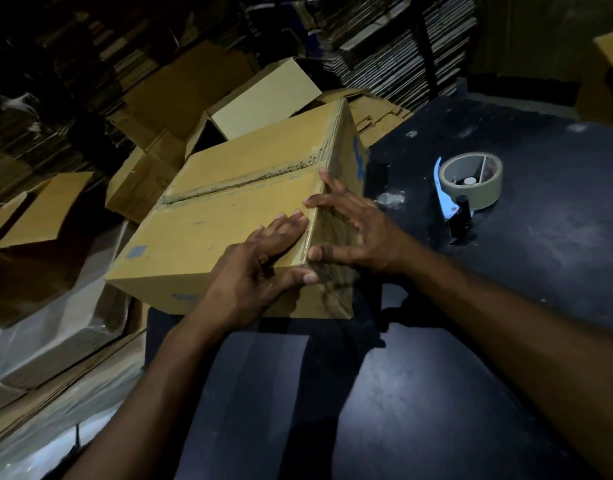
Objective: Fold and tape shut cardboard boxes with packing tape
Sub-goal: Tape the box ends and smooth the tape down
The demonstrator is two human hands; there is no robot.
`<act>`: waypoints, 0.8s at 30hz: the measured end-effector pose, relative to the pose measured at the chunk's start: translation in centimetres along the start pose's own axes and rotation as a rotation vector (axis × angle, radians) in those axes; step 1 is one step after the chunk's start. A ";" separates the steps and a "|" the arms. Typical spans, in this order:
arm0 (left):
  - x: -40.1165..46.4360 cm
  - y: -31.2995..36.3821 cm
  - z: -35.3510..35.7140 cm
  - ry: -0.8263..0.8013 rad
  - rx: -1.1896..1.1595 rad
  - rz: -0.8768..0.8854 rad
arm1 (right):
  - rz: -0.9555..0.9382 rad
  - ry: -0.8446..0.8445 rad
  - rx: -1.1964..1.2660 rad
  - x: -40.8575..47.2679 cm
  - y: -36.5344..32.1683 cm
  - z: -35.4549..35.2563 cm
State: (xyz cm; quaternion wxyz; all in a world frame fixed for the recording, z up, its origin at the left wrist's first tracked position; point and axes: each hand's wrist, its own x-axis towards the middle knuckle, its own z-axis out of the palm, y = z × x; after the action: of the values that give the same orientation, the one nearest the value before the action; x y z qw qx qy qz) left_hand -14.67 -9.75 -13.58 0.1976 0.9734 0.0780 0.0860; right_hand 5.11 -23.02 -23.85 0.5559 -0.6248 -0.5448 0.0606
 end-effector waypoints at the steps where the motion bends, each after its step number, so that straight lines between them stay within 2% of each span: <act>1: 0.0 0.0 0.0 -0.003 0.000 -0.002 | -0.008 0.010 0.000 0.0 0.2 0.1; 7: 0.3 0.2 -1.1 -0.120 -0.050 -0.047 | -0.040 -0.026 -0.045 0.1 0.7 -0.6; 11: 0.4 -0.3 -1.0 -0.098 -0.077 -0.044 | -0.023 -0.063 -0.056 -0.1 0.5 -0.9; 16: 0.1 -0.2 2.0 0.171 -0.049 -0.026 | -0.068 0.076 -0.006 -0.1 0.9 0.3; 21: 0.4 0.6 6.4 0.554 0.159 0.018 | -0.057 0.072 -0.020 -0.5 1.2 0.7; 24: -0.3 0.6 7.7 0.620 0.312 -0.026 | -0.022 0.024 -0.037 -0.4 1.0 1.0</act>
State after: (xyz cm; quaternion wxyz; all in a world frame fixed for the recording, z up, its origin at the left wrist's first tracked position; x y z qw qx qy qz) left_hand -13.34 -13.20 -20.37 0.0144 0.9183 0.1588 0.3623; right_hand 4.89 -22.52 -25.22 0.5515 -0.6298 -0.5458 0.0370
